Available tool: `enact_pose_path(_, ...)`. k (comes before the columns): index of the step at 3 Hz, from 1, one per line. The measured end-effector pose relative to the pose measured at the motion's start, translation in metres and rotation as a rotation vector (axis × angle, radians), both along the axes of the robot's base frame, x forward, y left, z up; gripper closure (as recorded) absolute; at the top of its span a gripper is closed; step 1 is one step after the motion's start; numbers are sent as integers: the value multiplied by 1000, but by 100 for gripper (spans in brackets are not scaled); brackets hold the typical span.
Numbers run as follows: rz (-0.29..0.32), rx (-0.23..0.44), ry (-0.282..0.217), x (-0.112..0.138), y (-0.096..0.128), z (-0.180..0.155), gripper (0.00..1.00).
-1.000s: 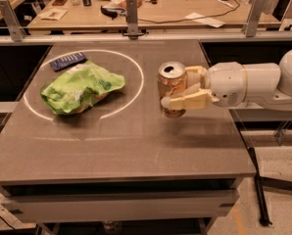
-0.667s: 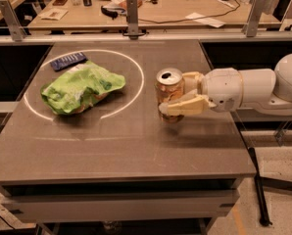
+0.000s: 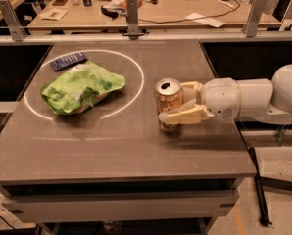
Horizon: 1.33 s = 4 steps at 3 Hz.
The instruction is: Place orange can upright
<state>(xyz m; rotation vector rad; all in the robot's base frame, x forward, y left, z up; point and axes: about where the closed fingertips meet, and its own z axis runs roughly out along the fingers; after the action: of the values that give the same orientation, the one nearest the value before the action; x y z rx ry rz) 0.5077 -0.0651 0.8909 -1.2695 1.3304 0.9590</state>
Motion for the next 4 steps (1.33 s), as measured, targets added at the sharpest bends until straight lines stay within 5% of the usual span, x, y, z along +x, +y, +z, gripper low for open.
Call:
enact_pose_path(1, -32, 22, 30, -6, -2, -9, 100)
enact_pose_path(4, -39, 79, 64, -12, -4, -17, 36)
